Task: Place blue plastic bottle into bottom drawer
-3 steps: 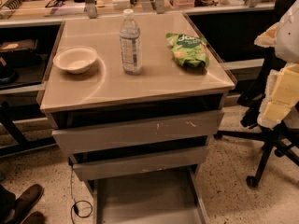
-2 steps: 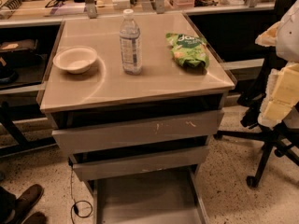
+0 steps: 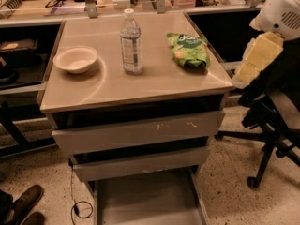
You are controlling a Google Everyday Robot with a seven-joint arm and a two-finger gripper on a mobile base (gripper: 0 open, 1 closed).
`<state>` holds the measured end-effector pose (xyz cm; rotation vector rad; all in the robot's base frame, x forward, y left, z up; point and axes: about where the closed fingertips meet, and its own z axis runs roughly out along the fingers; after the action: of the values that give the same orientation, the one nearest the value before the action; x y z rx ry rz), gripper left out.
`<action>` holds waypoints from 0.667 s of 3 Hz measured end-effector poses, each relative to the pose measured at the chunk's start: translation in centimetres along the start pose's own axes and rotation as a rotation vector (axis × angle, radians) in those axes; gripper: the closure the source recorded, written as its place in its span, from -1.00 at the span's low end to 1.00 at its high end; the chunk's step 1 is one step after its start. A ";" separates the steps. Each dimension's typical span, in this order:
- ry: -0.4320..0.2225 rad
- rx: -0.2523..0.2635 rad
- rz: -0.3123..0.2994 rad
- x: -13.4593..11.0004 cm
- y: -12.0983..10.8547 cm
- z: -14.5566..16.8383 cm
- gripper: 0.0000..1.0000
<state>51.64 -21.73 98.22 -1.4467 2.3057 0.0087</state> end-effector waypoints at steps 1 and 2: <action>-0.043 -0.023 0.054 -3.4 -3.1 2.0 -1.00; -0.054 -0.013 0.051 -3.8 -3.4 1.9 -1.00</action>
Offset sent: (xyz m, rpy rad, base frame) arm 0.0390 0.0159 -0.0001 0.0542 0.0106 -0.0280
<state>56.65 -19.65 98.54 -1.3770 2.3027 0.0769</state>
